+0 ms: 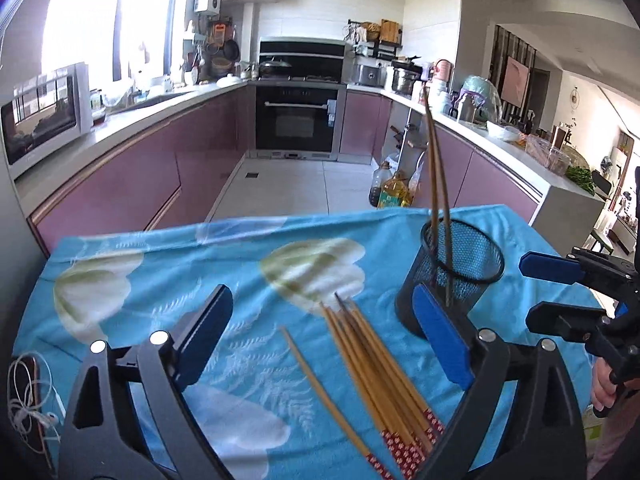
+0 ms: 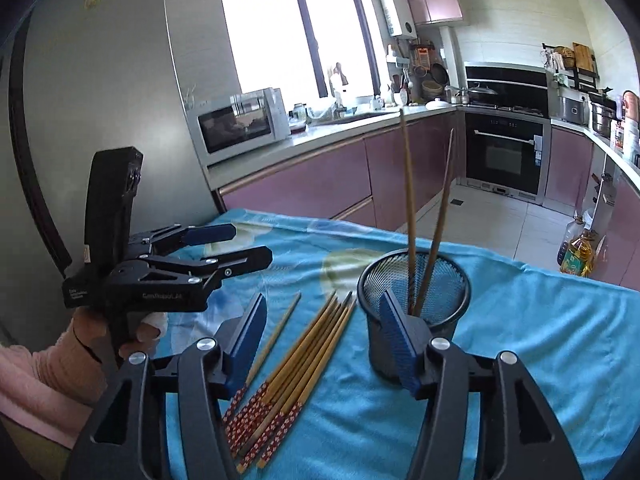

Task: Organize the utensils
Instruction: 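Open the right gripper and move it back to the chopstick pile, then close the right gripper on another chopstick and lift it, then carry the chopstick with the right gripper and lower it into the mesh cup, then open the right gripper and return it toward the chopstick pile, then close the left gripper on a chopstick while the right gripper closes on another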

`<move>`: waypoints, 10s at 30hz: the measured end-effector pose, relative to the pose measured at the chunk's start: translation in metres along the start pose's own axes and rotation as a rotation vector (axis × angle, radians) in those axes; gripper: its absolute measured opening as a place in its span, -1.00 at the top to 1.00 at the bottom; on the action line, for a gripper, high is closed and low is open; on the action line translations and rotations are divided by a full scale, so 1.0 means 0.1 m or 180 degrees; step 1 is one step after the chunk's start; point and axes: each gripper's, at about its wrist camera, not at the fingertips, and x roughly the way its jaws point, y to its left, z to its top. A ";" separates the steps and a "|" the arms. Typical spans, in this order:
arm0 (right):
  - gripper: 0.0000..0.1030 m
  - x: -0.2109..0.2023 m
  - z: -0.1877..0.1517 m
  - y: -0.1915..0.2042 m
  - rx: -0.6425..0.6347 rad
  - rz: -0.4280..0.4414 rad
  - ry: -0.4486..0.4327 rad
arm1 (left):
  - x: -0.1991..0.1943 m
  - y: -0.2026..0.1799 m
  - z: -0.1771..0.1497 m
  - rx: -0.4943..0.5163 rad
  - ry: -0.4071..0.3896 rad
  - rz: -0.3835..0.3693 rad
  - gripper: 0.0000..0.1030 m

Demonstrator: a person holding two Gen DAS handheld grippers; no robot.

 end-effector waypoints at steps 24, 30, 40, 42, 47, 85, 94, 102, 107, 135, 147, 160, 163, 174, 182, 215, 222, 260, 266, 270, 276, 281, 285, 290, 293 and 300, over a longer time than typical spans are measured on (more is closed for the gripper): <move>0.54 0.92 -0.60 0.09 0.0358 -0.0112 0.0984 | 0.42 0.07 -0.78 -0.0107 0.0810 0.0014 -0.10; 0.67 0.93 -0.57 0.08 0.0288 -0.0194 0.1055 | 0.48 0.04 -0.77 -0.0060 0.0872 -0.0010 0.09; 0.68 1.05 -0.52 0.11 0.0109 -0.0409 0.1098 | 0.59 0.02 -0.71 -0.0019 0.0916 0.0020 0.15; 0.68 1.08 -0.50 0.11 0.0097 -0.0423 0.1090 | 0.61 0.01 -0.70 -0.0006 0.0917 0.0048 0.21; 0.76 1.09 -0.49 0.06 0.0176 -0.0397 0.1082 | 0.63 0.05 -0.68 -0.0052 0.0921 0.0094 0.48; 0.89 0.51 -0.41 0.01 0.0491 0.0258 0.0610 | 0.02 0.06 -0.53 -0.0314 0.0585 -0.0493 0.86; 0.89 0.30 -0.30 0.00 0.0515 0.0287 0.0375 | -0.30 0.02 -0.35 -0.0343 0.0386 -0.0851 0.86; 0.89 -0.02 -0.12 -0.11 0.0535 0.0192 0.0048 | -0.62 0.02 -0.12 -0.0355 0.0137 -0.1112 0.86; 0.89 -0.20 0.00 -0.21 0.0519 0.0088 -0.0148 | -0.77 -0.01 0.10 -0.0354 -0.0074 -0.1201 0.86; 0.89 0.02 0.80 -0.61 0.0312 -0.0516 -0.0782 | -0.39 -0.56 1.11 -0.0018 -0.0399 -0.1027 0.86; 0.89 0.41 0.53 -0.65 0.0271 -0.0616 -0.0192 | 0.28 -0.64 0.84 0.0123 0.0198 -0.1036 0.86; 0.88 0.60 0.42 -0.75 0.0384 -0.0672 0.0281 | 0.59 -0.68 0.85 0.0187 0.0362 -0.0920 0.85; 0.85 0.62 0.42 -0.76 0.0408 -0.0674 0.0294 | 0.68 -0.69 0.85 0.0177 0.0415 -0.0879 0.85; 0.78 0.60 0.42 -0.79 0.0477 -0.0672 0.0241 | 0.77 -0.64 0.77 0.0127 0.0421 -0.0821 0.63; 0.44 0.42 0.39 -0.68 0.0447 -0.0605 0.0067 | 0.46 -0.56 0.65 0.0137 0.0097 -0.0638 0.07; 0.13 0.69 -0.58 0.08 0.0319 -0.0142 0.0774 | 0.23 -0.03 -0.71 0.0064 0.0589 0.0074 -0.80; 0.13 0.73 -0.64 0.09 0.0333 -0.0175 0.0812 | 0.32 -0.06 -0.78 0.0105 0.0704 0.0093 -0.77; 0.36 0.86 -0.65 0.10 0.0208 -0.0354 0.0937 | 0.40 -0.06 -0.85 0.0055 0.0877 -0.0006 -0.43; 0.36 0.85 -0.66 0.09 0.0214 -0.0344 0.0933 | 0.41 -0.14 -0.86 0.0114 0.0885 -0.0032 -0.44; 0.36 0.85 -0.66 0.09 0.0205 -0.0345 0.0937 | 0.42 -0.14 -0.86 0.0123 0.0884 -0.0002 -0.46; 0.36 0.88 -0.64 0.10 0.0183 -0.0389 0.0953 | 0.45 -0.12 -0.84 0.0119 0.0914 0.0025 -0.44; 0.35 0.93 -0.62 0.14 0.0143 -0.0417 0.0964 | 0.47 -0.13 -0.82 0.0121 0.0922 -0.0003 -0.42; 0.38 0.93 -0.61 0.13 0.0146 -0.0412 0.0969 | 0.49 -0.11 -0.81 0.0127 0.0926 0.0008 -0.41; 0.40 0.92 -0.62 0.12 0.0148 -0.0418 0.0970 | 0.50 -0.08 -0.80 0.0103 0.0952 -0.0020 -0.33; 0.45 0.92 -0.61 0.11 0.0162 -0.0419 0.0976 | 0.48 -0.07 -0.79 0.0078 0.0967 -0.0067 -0.13; 0.54 1.07 -0.54 0.12 0.0219 -0.0436 0.0971 | 0.57 -0.12 -0.71 0.0067 0.0988 -0.0094 0.27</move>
